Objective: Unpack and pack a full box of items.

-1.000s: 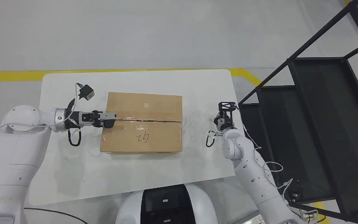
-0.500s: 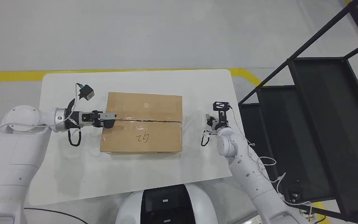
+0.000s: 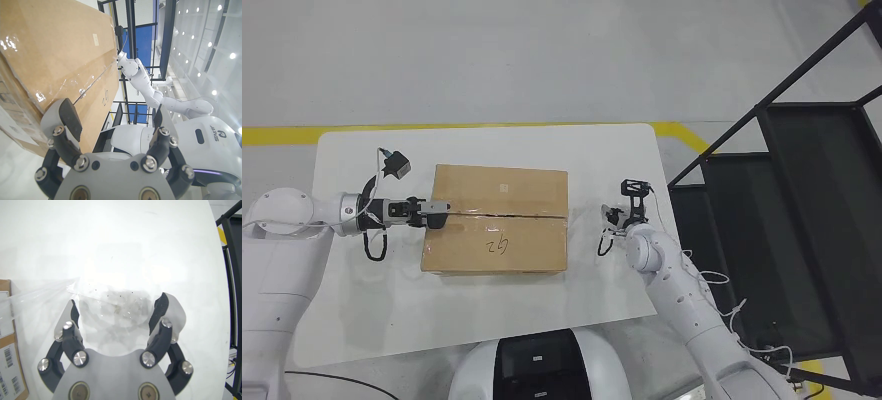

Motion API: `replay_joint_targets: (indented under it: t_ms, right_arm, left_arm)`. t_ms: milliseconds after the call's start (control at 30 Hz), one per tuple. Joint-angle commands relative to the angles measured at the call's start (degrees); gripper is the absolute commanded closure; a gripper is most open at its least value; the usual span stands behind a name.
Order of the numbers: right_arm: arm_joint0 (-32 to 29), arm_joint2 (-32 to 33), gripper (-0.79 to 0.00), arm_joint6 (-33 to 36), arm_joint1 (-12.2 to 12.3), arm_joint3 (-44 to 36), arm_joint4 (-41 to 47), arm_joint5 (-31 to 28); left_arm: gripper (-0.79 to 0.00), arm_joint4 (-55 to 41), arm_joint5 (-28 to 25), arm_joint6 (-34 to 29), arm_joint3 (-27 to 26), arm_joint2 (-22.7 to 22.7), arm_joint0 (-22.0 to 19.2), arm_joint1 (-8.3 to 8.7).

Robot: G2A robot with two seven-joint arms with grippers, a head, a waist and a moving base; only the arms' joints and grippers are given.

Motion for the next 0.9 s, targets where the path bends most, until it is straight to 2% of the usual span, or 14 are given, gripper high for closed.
replay_joint_targets:
  t_ms: [0,167,733,867]
  right_arm:
    - [0.2,0.1,0.000,0.1,-0.1,0.4,0.8,-0.3]
    - [0.2,0.3,0.000,0.2,-0.1,0.5,1.2,-1.1]
    - [-5.3,5.2,0.000,3.2,1.2,-8.2,2.3,-3.1]
    - [-6.7,7.8,0.000,5.2,1.4,-10.9,7.9,-6.0]
  left_arm:
    - [-0.785,0.0,0.0,0.0,0.0,0.0,0.0,0.00]
    - [-0.785,0.0,0.0,0.0,0.0,0.0,0.0,0.00]
    - [-0.785,0.0,0.0,0.0,0.0,0.0,0.0,0.00]
    - [-0.785,0.0,0.0,0.0,0.0,0.0,0.0,0.00]
